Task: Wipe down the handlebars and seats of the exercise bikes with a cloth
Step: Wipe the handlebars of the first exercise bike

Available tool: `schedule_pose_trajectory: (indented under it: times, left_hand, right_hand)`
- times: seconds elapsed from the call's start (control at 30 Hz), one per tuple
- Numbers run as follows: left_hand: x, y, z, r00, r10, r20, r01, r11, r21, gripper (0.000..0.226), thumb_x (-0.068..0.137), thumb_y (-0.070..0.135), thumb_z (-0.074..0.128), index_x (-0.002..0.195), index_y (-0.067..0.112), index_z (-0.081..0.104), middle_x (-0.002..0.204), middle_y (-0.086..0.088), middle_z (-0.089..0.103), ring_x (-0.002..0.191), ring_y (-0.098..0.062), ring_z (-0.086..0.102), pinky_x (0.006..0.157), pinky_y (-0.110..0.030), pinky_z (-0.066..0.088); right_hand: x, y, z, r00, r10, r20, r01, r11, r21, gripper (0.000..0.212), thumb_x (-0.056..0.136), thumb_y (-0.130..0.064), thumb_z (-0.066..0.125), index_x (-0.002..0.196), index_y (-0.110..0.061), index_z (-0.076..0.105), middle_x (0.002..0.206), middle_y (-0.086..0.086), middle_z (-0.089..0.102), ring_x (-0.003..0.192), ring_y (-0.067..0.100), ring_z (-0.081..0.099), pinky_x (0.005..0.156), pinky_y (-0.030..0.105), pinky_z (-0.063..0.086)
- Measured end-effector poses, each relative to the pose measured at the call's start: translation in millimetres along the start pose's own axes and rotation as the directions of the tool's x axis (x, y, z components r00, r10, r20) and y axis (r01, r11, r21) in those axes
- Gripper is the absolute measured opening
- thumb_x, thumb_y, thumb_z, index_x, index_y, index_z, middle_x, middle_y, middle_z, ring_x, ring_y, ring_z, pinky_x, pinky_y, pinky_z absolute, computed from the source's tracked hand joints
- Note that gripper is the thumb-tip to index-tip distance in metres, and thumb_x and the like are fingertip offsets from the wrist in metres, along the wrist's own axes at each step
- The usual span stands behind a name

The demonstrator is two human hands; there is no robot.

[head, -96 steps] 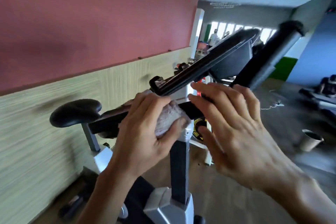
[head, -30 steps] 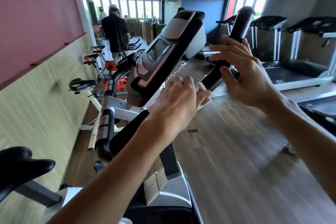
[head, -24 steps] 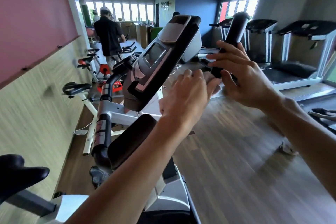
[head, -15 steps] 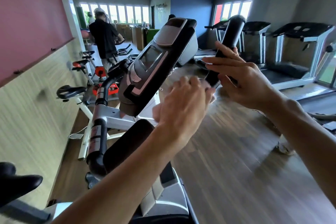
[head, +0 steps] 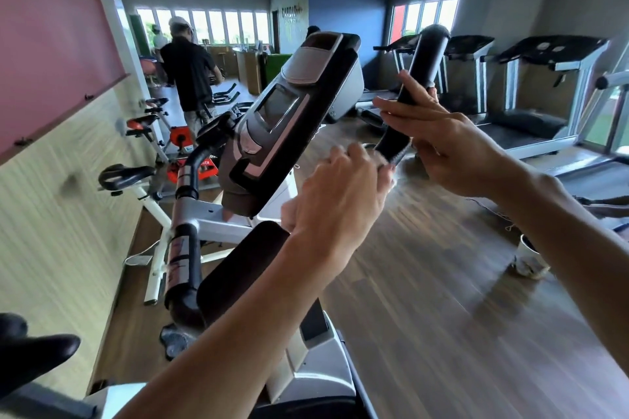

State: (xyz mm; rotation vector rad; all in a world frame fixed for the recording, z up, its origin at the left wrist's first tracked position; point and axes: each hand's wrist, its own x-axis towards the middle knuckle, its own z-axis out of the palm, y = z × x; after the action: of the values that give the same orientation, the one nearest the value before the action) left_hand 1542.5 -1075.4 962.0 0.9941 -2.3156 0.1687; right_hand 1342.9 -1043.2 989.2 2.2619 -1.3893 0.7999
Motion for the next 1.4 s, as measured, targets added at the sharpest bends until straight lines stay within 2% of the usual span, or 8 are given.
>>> schedule_pose_trajectory:
  times: [0.3, 0.6, 0.83, 0.93, 1.1, 1.23, 1.3, 1.4]
  left_hand:
    - [23.8, 15.8, -3.1, 0.998, 0.038, -0.042, -0.041, 0.996, -0.084, 0.049, 0.106, 0.051, 0.045, 0.129, 0.009, 0.053, 0.121, -0.017, 0.061, 0.110, -0.030, 0.063, 0.082, -0.037, 0.050]
    - [-18.9, -14.3, -6.5, 0.998, 0.048, 0.034, -0.052, 0.992, 0.117, 0.055, 0.106, 0.057, 0.035, 0.124, 0.007, 0.049, 0.115, -0.013, 0.062, 0.099, -0.028, 0.068, 0.065, -0.030, 0.039]
    - [4.4, -42.8, -22.3, 0.999, 0.008, 0.047, 0.010, 0.933, -0.360, 0.047, 0.099, 0.060, 0.048, 0.100, 0.018, 0.068, 0.094, 0.001, 0.077, 0.080, -0.015, 0.074, 0.074, -0.036, 0.060]
    - [13.4, -66.5, -49.5, 0.994, -0.013, -0.110, -0.026, 0.936, -0.352, 0.045, 0.099, 0.056, 0.051, 0.098, 0.015, 0.070, 0.079, 0.008, 0.070, 0.060, 0.001, 0.061, 0.055, -0.020, 0.051]
    - [-26.6, -105.7, -87.6, 0.985, -0.111, -0.133, 0.049, 0.916, -0.398, 0.040, 0.101, 0.051, 0.056, 0.084, 0.018, 0.069, 0.066, 0.007, 0.064, 0.055, -0.006, 0.061, 0.043, -0.015, 0.038]
    - [-69.1, -90.2, -37.0, 0.992, -0.125, -0.031, 0.103, 0.915, -0.390, 0.044, 0.096, 0.058, 0.043, 0.105, 0.025, 0.069, 0.096, 0.007, 0.071, 0.088, -0.006, 0.067, 0.078, -0.027, 0.054]
    - [-73.9, -84.3, -18.6, 0.996, -0.090, -0.001, 0.083, 0.927, -0.366, 0.055, 0.096, 0.055, 0.039, 0.133, 0.020, 0.060, 0.128, 0.000, 0.063, 0.118, -0.018, 0.058, 0.103, -0.041, 0.048]
    - [-79.7, -86.3, -19.7, 0.998, -0.062, 0.004, 0.059, 0.922, -0.383, 0.066, 0.098, 0.054, 0.037, 0.149, 0.013, 0.047, 0.147, -0.002, 0.052, 0.136, -0.019, 0.045, 0.116, -0.036, 0.037]
  right_hand:
    - [-4.6, -6.5, -7.6, 0.999, 0.033, 0.016, -0.033, 0.999, 0.013, 0.073, 0.076, 0.032, 0.037, 0.145, 0.009, 0.046, 0.159, 0.009, 0.037, 0.157, 0.021, 0.010, 0.126, 0.024, 0.013]
    - [-19.2, -19.3, 10.0, 0.993, 0.109, -0.032, -0.109, 0.994, 0.023, 0.070, 0.084, 0.024, 0.047, 0.151, 0.006, 0.039, 0.165, 0.012, 0.030, 0.158, 0.027, 0.007, 0.129, 0.036, 0.011]
    - [-22.7, -22.9, 28.8, 0.979, 0.136, -0.154, -0.134, 0.991, 0.021, 0.069, 0.086, 0.020, 0.052, 0.152, 0.003, 0.040, 0.165, 0.011, 0.030, 0.158, 0.026, 0.008, 0.129, 0.044, 0.011]
    - [-22.8, -27.1, 35.3, 0.965, 0.169, -0.202, -0.177, 0.984, -0.021, 0.060, 0.091, 0.003, 0.051, 0.150, 0.001, 0.044, 0.163, 0.009, 0.035, 0.158, 0.025, 0.010, 0.128, 0.037, 0.001]
    - [-12.1, -56.1, 48.7, 0.948, 0.248, -0.199, -0.242, 0.969, 0.057, 0.056, 0.100, -0.023, 0.041, 0.149, 0.003, 0.044, 0.159, 0.014, 0.040, 0.157, 0.027, 0.017, 0.128, 0.036, 0.000]
    - [-1.1, -82.8, 77.3, 0.944, 0.295, -0.147, -0.307, 0.950, -0.064, 0.063, 0.102, -0.037, 0.037, 0.148, 0.006, 0.044, 0.156, 0.019, 0.043, 0.156, 0.038, 0.014, 0.126, 0.049, -0.003]
    - [3.7, -88.2, 86.0, 0.928, 0.331, -0.173, -0.359, 0.918, -0.170, 0.062, 0.103, -0.038, 0.032, 0.146, 0.005, 0.047, 0.156, 0.022, 0.041, 0.155, 0.042, 0.011, 0.125, 0.054, -0.003]
    - [6.0, -94.2, 90.1, 0.897, 0.393, -0.204, -0.429, 0.885, -0.182, 0.061, 0.105, -0.037, 0.029, 0.147, 0.004, 0.046, 0.160, 0.022, 0.034, 0.155, 0.042, 0.006, 0.125, 0.056, -0.001]
